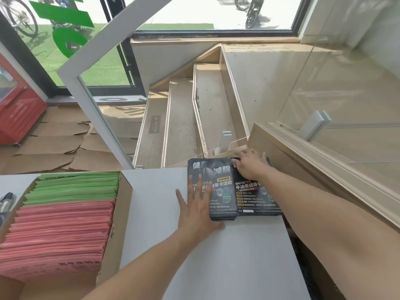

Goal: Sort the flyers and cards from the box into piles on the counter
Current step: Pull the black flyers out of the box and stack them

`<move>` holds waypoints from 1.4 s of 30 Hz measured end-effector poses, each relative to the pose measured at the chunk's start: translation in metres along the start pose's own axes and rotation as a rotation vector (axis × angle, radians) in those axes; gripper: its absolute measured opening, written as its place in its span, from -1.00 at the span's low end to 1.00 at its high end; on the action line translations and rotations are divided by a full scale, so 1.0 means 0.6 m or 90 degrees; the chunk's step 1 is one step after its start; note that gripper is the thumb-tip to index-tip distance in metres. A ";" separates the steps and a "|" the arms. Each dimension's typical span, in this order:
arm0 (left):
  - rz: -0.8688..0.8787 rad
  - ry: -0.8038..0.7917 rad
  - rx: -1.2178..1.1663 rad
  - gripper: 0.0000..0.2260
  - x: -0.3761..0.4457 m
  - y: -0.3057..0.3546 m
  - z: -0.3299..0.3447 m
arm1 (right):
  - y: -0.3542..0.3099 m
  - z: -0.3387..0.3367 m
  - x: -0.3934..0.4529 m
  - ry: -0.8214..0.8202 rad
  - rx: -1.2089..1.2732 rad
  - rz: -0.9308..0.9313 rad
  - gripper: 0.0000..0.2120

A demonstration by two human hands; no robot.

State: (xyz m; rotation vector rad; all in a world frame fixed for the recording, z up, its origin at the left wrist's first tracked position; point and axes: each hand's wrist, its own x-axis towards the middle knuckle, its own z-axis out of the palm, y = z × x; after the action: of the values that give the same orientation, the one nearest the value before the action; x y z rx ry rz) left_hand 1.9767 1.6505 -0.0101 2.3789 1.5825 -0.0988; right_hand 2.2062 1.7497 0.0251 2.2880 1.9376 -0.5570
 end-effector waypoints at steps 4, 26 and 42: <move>0.137 0.016 0.086 0.11 0.019 0.039 -0.011 | 0.024 -0.002 0.008 -0.039 0.019 0.036 -0.50; 0.285 -0.020 0.160 -0.17 0.077 0.086 0.010 | 0.061 -0.008 0.062 -0.076 -0.013 -0.012 -0.48; -0.195 0.145 -0.278 -0.10 0.087 0.049 -0.057 | 0.030 0.003 0.056 -0.032 0.145 -0.025 -0.60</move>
State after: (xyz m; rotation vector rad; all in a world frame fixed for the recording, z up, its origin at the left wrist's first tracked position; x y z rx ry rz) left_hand 2.0207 1.6956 0.0171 1.8562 1.8360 0.4275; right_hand 2.2273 1.7772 0.0094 2.3404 1.9926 -0.8728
